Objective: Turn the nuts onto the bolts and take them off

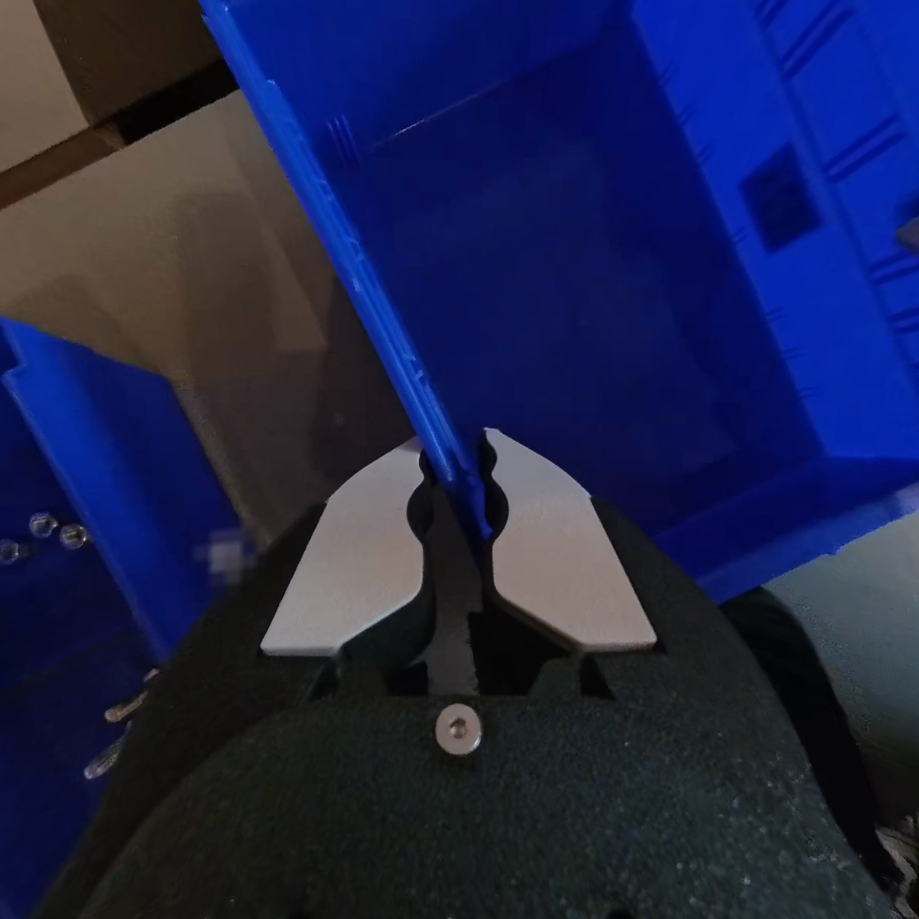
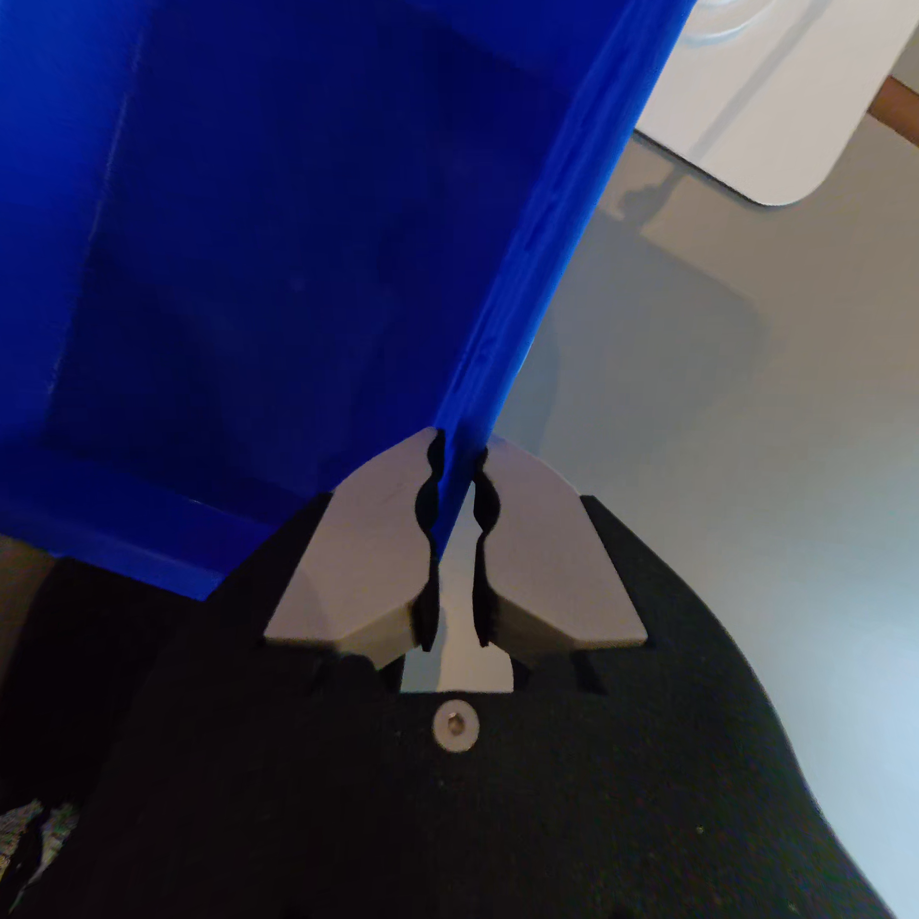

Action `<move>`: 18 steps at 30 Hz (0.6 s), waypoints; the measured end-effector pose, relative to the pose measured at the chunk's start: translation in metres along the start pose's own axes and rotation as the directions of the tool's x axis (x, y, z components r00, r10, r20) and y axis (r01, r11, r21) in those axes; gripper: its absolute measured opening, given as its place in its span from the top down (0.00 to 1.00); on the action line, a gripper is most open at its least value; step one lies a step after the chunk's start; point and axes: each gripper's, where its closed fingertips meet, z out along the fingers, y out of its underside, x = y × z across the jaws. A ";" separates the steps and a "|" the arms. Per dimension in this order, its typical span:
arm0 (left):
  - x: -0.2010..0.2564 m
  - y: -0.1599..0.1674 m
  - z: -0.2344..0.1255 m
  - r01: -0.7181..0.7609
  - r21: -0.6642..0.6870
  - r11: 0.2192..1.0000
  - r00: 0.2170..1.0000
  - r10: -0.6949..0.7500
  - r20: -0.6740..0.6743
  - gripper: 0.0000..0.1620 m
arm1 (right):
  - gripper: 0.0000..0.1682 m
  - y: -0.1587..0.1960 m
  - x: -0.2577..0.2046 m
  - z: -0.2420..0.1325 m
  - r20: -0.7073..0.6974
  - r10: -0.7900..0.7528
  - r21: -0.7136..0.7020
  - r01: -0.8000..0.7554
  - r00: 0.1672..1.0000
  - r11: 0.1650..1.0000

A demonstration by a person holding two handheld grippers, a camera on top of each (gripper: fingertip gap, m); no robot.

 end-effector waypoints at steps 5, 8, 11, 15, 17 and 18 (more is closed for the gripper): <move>0.043 -0.022 -0.011 -0.036 0.048 0.998 0.999 0.037 -0.007 0.89 | 0.95 0.021 0.037 -0.027 -0.049 0.015 -0.006 -0.015 0.999 1.000; 0.078 -0.041 -0.012 -0.054 0.079 0.995 0.998 0.057 -0.029 0.89 | 0.95 0.037 0.070 -0.046 -0.077 0.035 0.003 -0.035 0.996 0.999; 0.120 -0.062 -0.010 -0.097 0.094 0.991 0.994 0.102 -0.044 0.88 | 0.95 0.058 0.109 -0.063 -0.108 0.067 0.003 -0.067 0.992 0.998; 0.179 -0.090 -0.004 -0.150 0.105 0.983 0.985 0.157 -0.066 0.88 | 0.96 0.089 0.162 -0.083 -0.132 0.118 0.003 -0.119 0.984 0.993; 0.206 -0.102 0.000 -0.168 0.108 0.980 0.982 0.177 -0.072 0.88 | 0.96 0.102 0.187 -0.091 -0.138 0.135 0.003 -0.136 0.981 0.991; 0.219 -0.107 0.002 -0.177 0.107 0.978 0.980 0.185 -0.074 0.88 | 0.96 0.109 0.199 -0.094 -0.142 0.140 0.001 -0.141 0.980 0.990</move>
